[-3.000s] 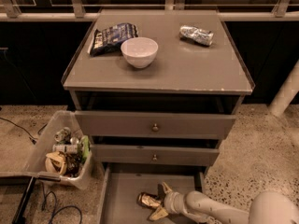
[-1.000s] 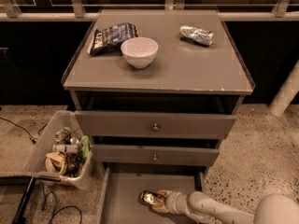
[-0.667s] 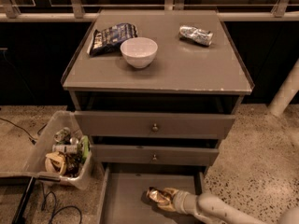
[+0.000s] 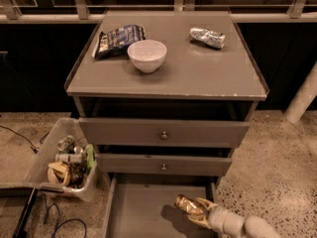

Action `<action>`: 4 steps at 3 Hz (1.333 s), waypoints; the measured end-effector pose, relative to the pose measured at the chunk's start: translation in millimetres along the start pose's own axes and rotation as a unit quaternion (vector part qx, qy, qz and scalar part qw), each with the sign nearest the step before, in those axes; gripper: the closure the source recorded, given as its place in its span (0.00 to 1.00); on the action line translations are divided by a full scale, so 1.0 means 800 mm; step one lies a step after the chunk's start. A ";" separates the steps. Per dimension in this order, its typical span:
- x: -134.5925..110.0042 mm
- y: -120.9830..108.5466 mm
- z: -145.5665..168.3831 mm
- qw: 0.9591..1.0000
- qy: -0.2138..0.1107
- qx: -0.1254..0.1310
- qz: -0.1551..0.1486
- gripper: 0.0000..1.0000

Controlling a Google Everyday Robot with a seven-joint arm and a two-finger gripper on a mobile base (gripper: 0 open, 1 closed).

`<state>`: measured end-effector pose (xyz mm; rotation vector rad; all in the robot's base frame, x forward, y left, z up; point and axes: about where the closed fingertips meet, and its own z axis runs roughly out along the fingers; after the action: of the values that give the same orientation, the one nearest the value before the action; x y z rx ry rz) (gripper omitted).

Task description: Pick orange can from bottom drawer and place on counter

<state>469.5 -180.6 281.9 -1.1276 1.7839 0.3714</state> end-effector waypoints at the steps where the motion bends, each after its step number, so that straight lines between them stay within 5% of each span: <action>1: -0.031 -0.014 -0.064 1.000 0.007 0.014 -0.023 1.00; 3: -0.144 -0.033 -0.096 0.994 0.071 0.002 -0.087 1.00; 4: -0.226 -0.082 -0.135 0.986 0.093 0.025 -0.138 1.00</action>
Offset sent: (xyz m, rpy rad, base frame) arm -0.0071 -0.0164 0.1886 -0.3337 -0.0804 0.0895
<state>483.6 -191.3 501.4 -1.3884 1.7535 0.0573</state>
